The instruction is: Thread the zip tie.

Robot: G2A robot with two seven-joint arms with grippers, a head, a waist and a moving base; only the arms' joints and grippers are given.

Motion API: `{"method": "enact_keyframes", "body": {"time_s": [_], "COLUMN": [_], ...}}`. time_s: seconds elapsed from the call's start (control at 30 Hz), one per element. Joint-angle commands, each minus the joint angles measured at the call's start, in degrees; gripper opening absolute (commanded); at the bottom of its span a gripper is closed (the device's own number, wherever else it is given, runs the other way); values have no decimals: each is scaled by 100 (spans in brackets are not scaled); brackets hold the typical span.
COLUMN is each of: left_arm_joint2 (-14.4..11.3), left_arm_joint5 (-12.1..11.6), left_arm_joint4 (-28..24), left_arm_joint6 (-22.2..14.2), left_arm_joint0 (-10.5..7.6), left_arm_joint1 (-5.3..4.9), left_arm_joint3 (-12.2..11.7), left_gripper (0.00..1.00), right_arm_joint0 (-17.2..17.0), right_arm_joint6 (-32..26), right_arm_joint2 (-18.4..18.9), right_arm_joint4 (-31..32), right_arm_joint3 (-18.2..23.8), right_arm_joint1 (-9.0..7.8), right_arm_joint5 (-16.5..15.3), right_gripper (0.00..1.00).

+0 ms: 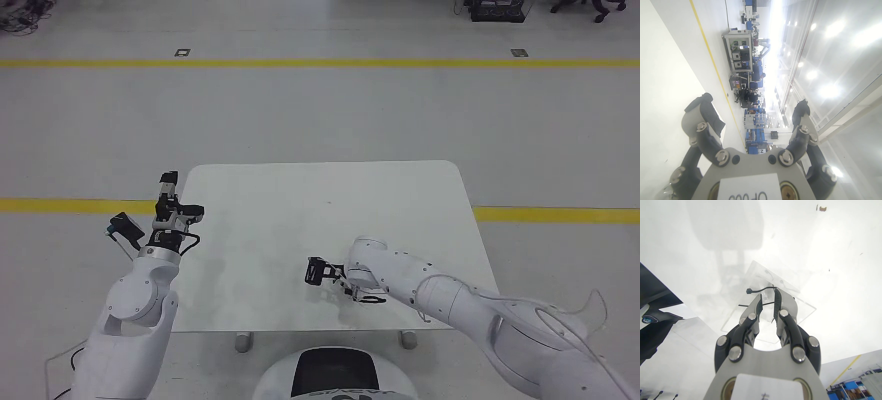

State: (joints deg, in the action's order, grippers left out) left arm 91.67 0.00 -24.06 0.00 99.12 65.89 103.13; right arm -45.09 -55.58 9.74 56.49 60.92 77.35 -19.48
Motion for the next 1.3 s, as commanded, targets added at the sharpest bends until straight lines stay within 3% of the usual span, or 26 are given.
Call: {"method": "enact_keyframes", "body": {"time_s": [0.0,0.53,1.27], "left_arm_joint2": [0,0,0], "left_arm_joint5": [0,0,0], "left_arm_joint4": [0,0,0], "left_arm_joint6": [0,0,0], "left_arm_joint0": [0,0,0], "left_arm_joint1": [0,0,0], "left_arm_joint3": [0,0,0], "left_gripper": [100,100,100], "right_arm_joint0": [2,30,-8], "right_arm_joint6": [2,-39,-160], "right_arm_joint2": [0,0,0], "right_arm_joint4": [10,43,-221], "right_arm_joint3": [-6,66,-161], "right_arm_joint1": [7,12,107], "right_arm_joint5": [0,0,0], "right_gripper": [19,19,19]}}
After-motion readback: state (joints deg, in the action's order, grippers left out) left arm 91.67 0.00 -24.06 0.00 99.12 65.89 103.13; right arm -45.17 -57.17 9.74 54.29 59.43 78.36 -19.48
